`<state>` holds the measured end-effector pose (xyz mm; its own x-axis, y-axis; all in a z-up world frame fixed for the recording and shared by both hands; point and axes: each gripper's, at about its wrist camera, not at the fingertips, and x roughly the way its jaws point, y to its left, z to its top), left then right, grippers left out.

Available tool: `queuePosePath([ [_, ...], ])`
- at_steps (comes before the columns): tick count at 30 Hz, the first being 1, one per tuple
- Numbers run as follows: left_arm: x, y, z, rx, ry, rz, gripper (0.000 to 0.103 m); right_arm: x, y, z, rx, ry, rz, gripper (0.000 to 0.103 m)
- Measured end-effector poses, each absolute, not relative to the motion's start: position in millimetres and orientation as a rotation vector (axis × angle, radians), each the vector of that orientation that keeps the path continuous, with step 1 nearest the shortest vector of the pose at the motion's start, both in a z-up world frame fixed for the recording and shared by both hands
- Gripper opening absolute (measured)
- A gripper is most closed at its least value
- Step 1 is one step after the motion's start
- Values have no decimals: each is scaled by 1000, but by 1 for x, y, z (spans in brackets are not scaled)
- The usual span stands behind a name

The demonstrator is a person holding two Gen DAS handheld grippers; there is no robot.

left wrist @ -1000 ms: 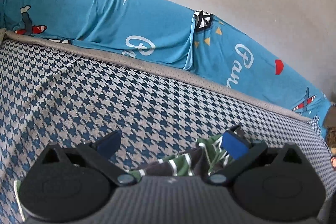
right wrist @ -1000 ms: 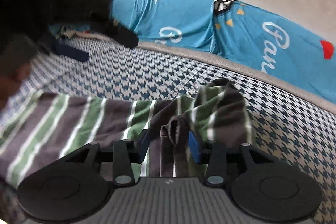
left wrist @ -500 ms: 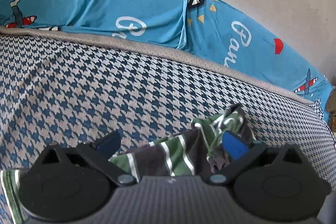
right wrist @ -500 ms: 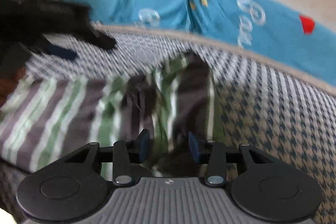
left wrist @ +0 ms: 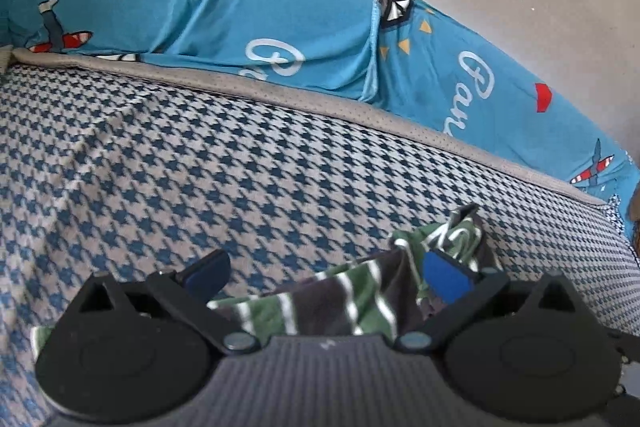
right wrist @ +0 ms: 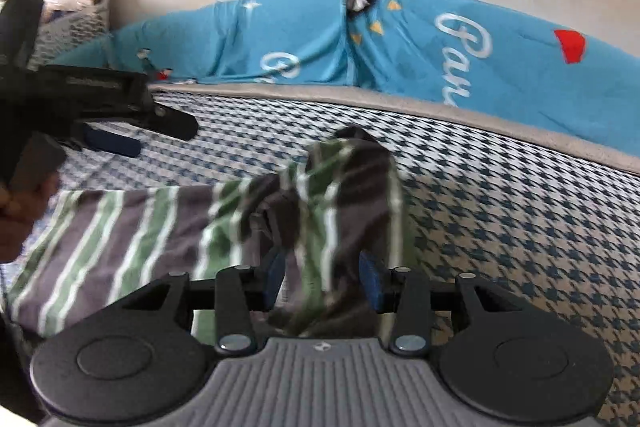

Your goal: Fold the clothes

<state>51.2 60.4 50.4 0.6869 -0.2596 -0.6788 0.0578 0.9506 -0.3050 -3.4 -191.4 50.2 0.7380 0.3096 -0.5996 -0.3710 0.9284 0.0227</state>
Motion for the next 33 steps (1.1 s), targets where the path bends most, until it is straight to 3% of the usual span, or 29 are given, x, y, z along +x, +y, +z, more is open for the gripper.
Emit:
queuePosePath([
  [6,43,76,57,-234,781,-151,103,-3,-173,30,-181,718,432,39],
  [11,35,95,59,-220,777,-118,103,-4,-174,21,-67,763,454,45],
  [33,-48,162,9,-329,909,-11,103,-72,-133,36,-89,651,483,45],
])
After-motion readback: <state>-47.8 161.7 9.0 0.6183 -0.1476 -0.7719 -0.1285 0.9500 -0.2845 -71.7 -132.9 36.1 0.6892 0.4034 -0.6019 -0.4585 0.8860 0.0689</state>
